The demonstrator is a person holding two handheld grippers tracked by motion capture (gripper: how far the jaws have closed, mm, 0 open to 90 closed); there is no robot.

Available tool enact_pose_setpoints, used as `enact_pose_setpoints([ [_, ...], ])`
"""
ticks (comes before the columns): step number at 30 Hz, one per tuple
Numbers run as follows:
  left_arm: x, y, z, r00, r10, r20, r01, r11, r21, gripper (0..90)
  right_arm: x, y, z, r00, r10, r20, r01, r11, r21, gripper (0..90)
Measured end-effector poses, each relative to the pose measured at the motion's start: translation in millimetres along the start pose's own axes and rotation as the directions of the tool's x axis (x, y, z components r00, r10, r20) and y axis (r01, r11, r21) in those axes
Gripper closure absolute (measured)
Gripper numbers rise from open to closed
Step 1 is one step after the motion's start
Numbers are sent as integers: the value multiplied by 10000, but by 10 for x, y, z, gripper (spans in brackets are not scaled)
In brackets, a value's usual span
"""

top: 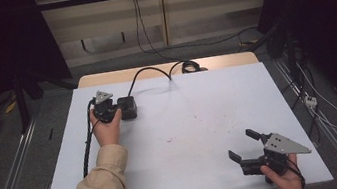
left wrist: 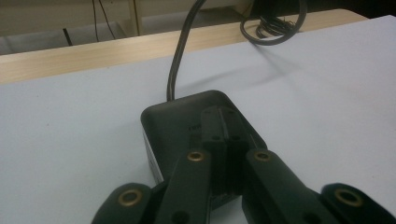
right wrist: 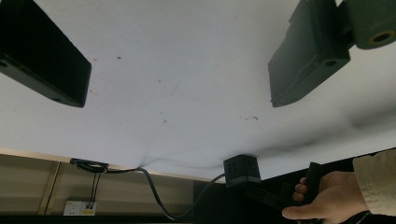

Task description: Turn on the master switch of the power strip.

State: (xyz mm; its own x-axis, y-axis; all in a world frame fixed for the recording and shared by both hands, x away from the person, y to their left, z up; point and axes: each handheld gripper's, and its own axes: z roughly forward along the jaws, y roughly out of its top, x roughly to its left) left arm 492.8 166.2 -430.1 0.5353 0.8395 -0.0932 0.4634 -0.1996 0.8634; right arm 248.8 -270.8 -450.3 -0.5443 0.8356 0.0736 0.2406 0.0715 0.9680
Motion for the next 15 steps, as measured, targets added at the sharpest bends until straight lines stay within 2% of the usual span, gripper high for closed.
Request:
enact_pose_setpoints([
  [10,-1,0,7,9999,-125,75,125,9999,-6,900,-4,0,2,10000,8,-11,-8,10000,-10,55],
  [15,13,-1,7,9993,-347,127,348,9994,-34,900,-7,-1,3,10000,6,-26,-6,10000,6,55],
])
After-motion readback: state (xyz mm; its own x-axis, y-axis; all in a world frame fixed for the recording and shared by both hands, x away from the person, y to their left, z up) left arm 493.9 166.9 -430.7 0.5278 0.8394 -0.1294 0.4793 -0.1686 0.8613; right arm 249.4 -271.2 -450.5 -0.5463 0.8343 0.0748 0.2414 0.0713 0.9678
